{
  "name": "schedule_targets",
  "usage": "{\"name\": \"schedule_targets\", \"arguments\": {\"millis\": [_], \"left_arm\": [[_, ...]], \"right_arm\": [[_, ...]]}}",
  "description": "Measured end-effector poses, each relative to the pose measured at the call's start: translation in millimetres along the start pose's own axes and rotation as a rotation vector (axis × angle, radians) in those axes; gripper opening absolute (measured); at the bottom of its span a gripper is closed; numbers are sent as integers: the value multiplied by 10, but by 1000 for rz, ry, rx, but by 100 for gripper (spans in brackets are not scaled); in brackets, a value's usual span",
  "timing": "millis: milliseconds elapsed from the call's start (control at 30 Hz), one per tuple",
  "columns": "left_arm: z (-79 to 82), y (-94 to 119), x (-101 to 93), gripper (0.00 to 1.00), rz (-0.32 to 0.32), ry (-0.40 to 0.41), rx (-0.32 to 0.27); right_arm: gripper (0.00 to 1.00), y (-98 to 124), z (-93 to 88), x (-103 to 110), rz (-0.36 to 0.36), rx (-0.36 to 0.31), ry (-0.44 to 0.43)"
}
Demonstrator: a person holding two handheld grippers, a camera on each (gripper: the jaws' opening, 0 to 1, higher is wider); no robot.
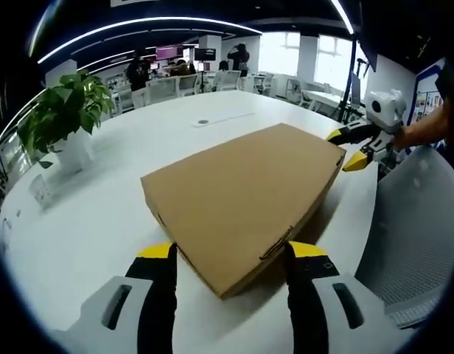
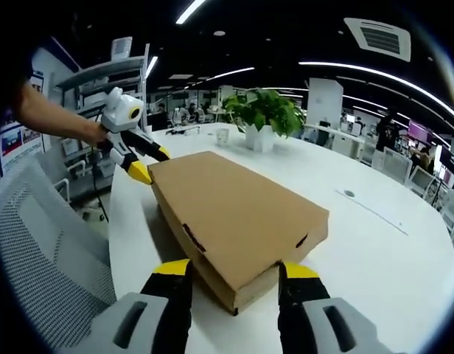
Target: Operate the shoe box by opening the lid, removing the specified soft item, and placing it in the target area until the item is outside and the box remains undamaged.
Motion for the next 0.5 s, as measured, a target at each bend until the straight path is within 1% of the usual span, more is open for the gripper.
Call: {"name": "schedule_targets", "arguments": {"millis": [33, 67, 367, 500], "left_arm": [[0, 14, 1, 60, -2, 4, -4], [5, 32, -4, 60, -5, 10, -7], [85, 117, 0, 61, -13, 18, -34], [139, 164, 2, 61, -19, 15, -43]], "right_arm": [[43, 10, 23, 5, 3, -12, -31], [43, 19, 35, 1, 4, -16, -41], [45, 86, 127, 21, 10, -46, -43], [46, 129, 204, 24, 12, -62, -36]]}}
Point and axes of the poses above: the point that each gripper's makers call its tool centre point, and the gripper's own axes: y roughly backward along the fingers, x roughly to its left, z roughly out of its top, the point moved 1 cm from there along y, roughly backward along the fingers, and after that the axes turned 1 degree about x, right-handed, at the moved point
